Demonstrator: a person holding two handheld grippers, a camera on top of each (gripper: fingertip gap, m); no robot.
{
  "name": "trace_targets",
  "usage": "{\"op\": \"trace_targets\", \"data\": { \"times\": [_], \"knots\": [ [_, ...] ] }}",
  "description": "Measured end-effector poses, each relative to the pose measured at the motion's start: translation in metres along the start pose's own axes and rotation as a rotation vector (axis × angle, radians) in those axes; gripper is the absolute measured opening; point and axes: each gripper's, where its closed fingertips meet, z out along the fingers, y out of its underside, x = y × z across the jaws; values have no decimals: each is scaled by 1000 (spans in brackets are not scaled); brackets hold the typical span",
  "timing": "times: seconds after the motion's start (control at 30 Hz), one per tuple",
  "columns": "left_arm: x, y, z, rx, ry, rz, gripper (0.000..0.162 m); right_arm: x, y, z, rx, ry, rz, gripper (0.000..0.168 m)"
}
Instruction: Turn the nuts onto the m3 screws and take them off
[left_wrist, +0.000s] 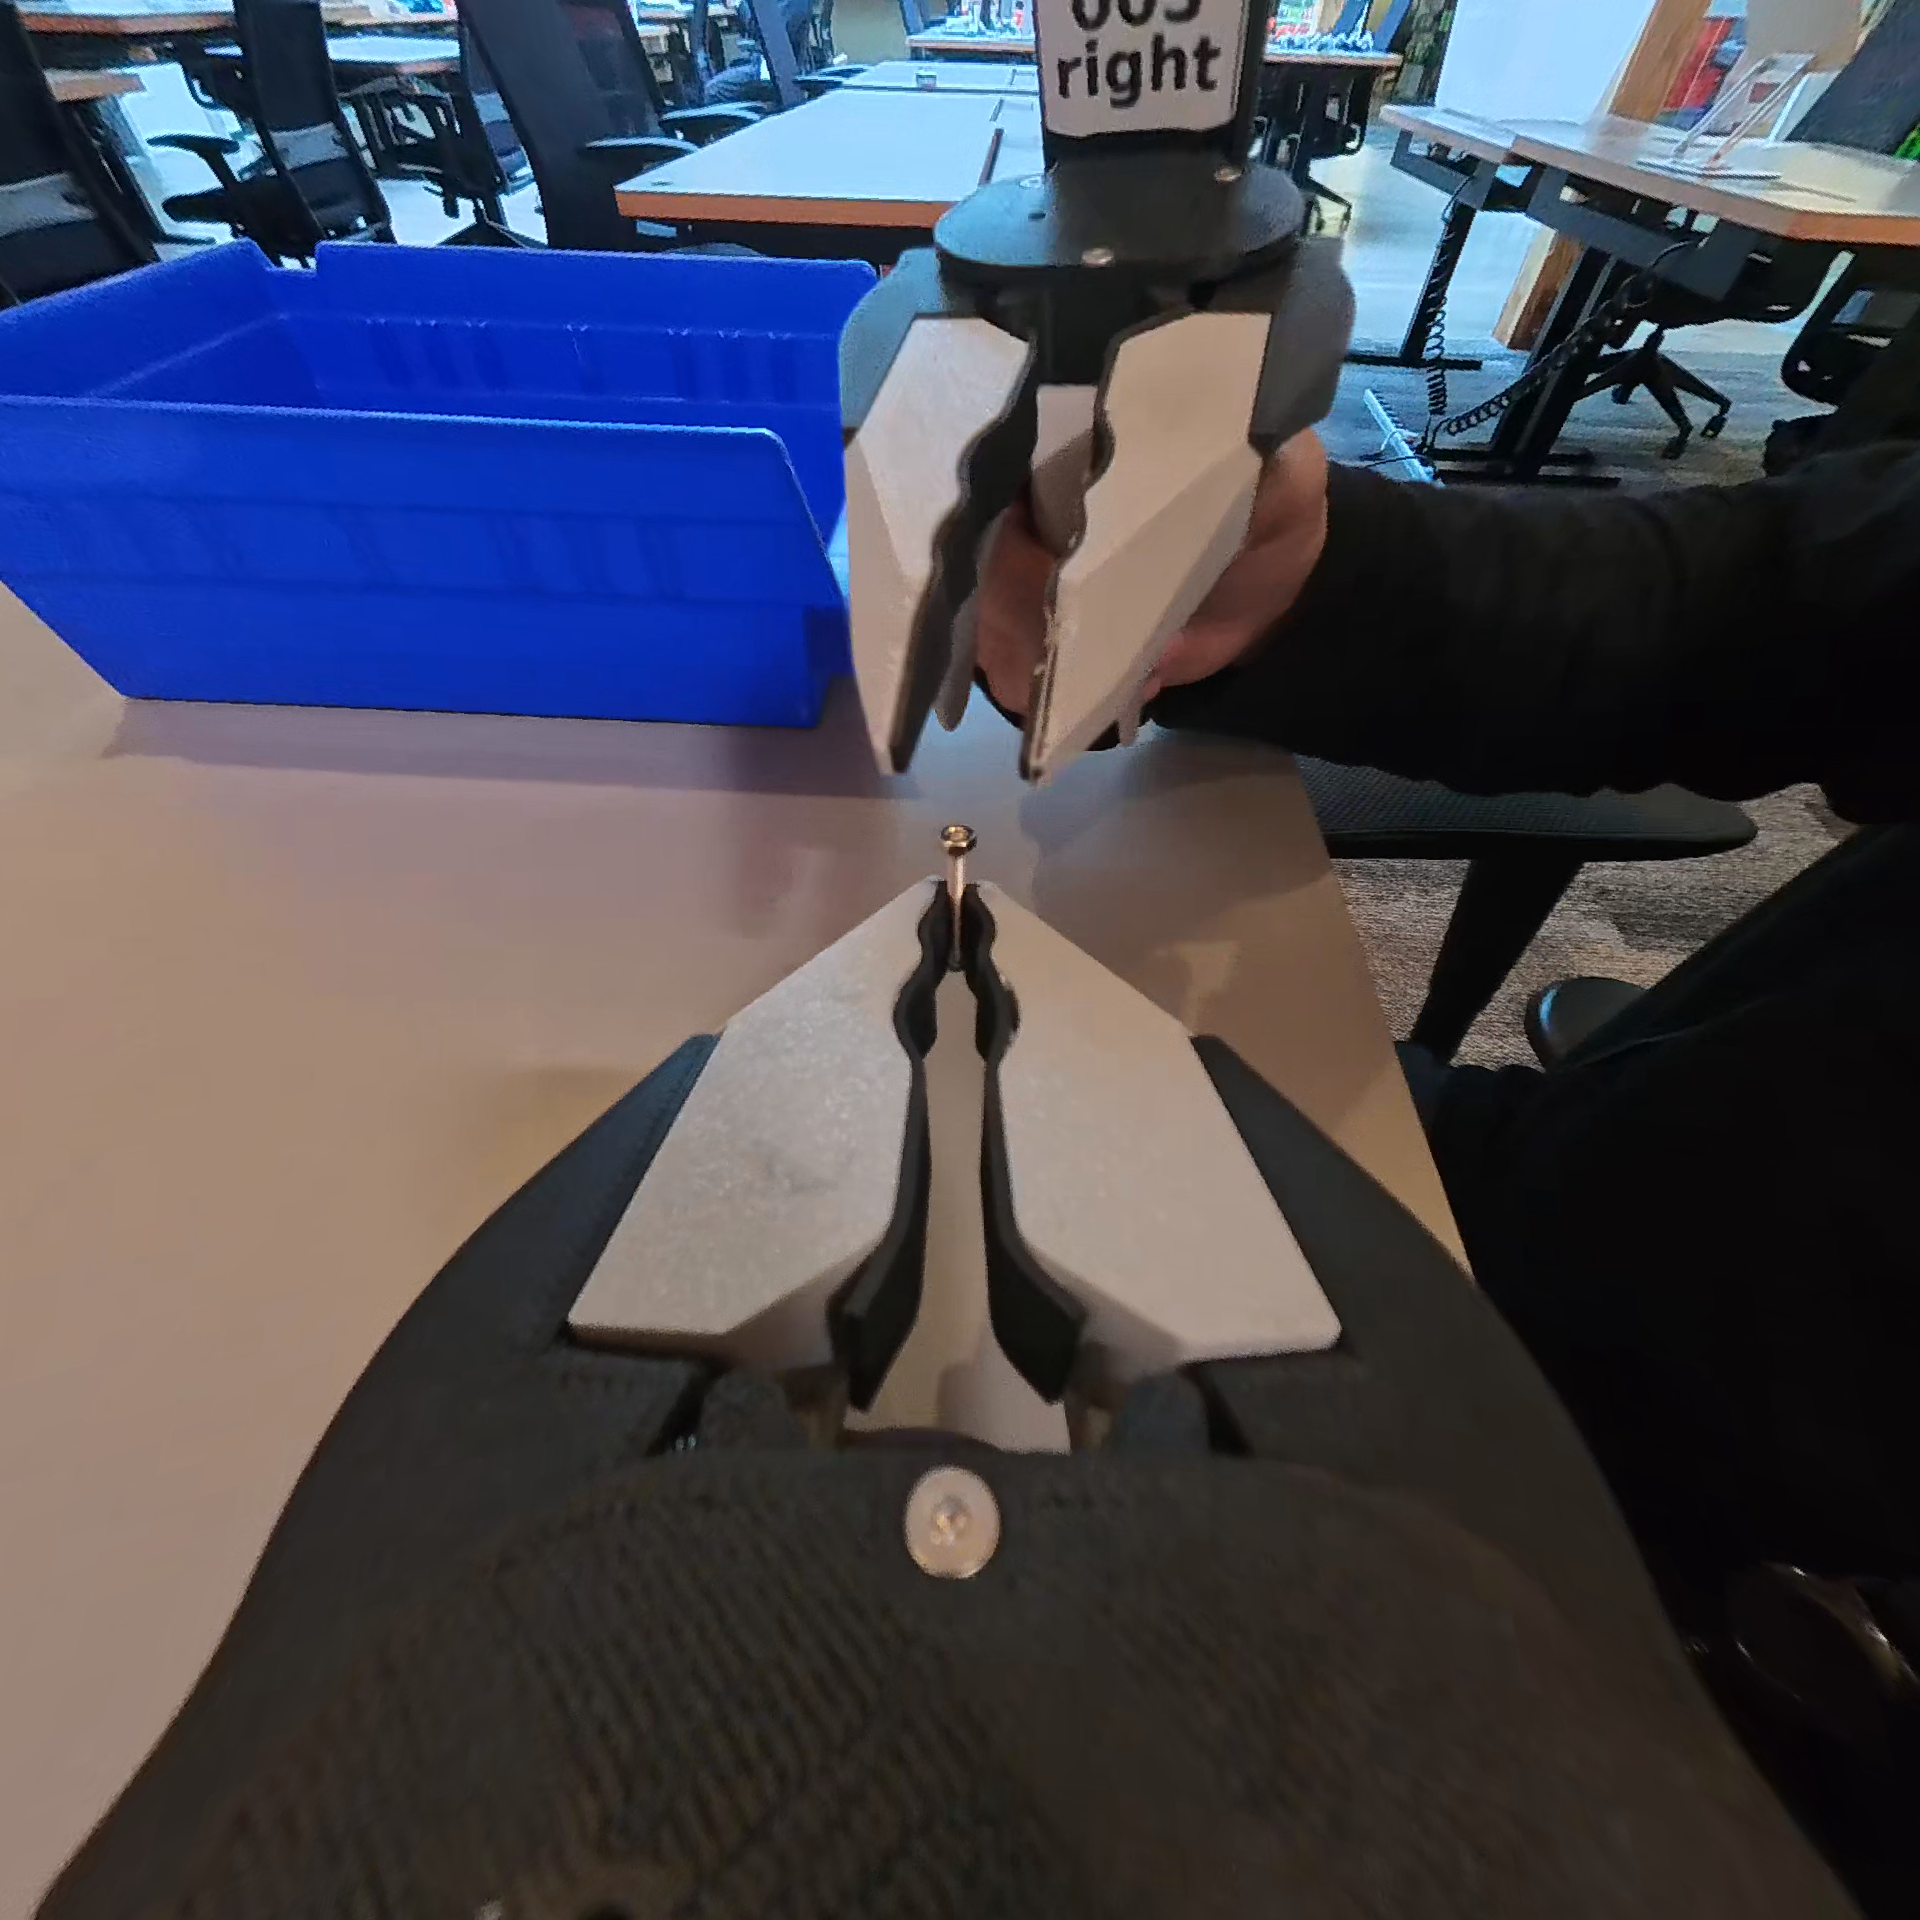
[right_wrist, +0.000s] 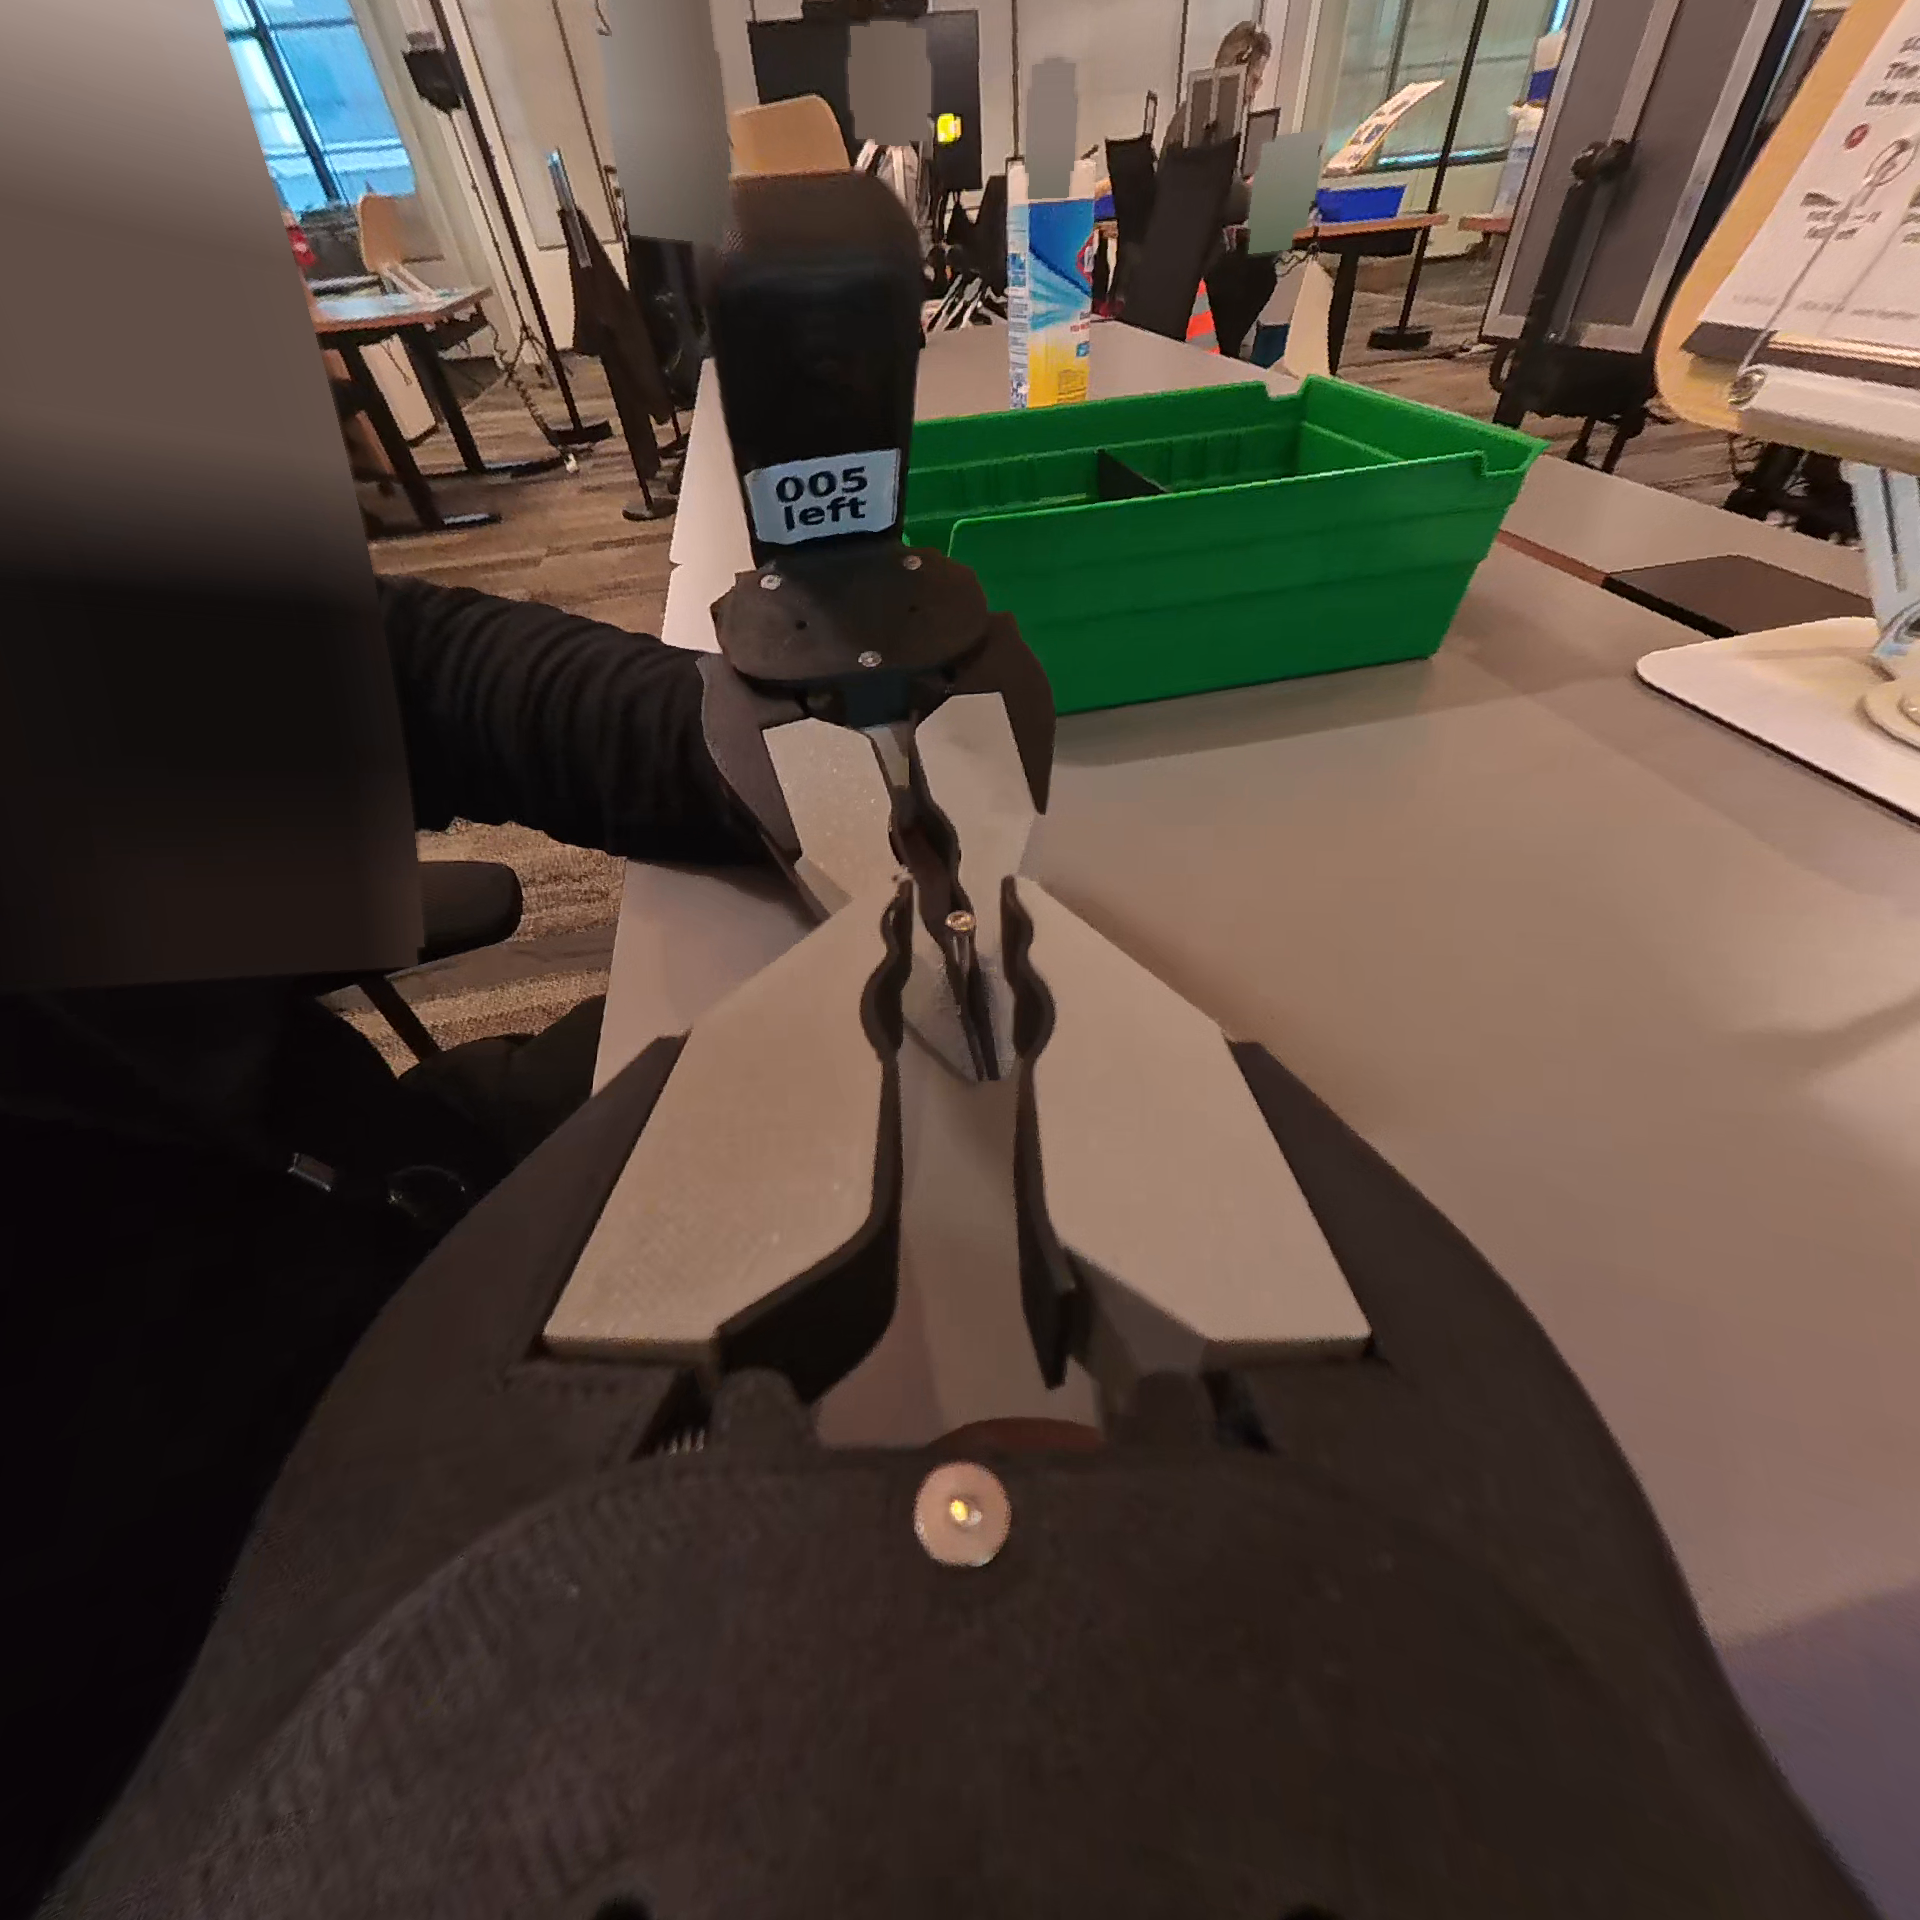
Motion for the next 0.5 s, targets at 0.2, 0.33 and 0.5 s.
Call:
{"op": "trace_targets", "data": {
  "times": [0.2, 0.33, 0.5],
  "knots": [
    [1, 0, 0, -2, 3, 0, 0, -2, 9, 3, -55, 4, -33, 13],
    [2, 1, 0, -5, 6, 2, 0, -1, 8, 5, -55, 6, -34, 12],
    [2, 1, 0, -5, 6, 0, 0, -2, 8, 7, -66, 5, -44, 8]
  ]
}}
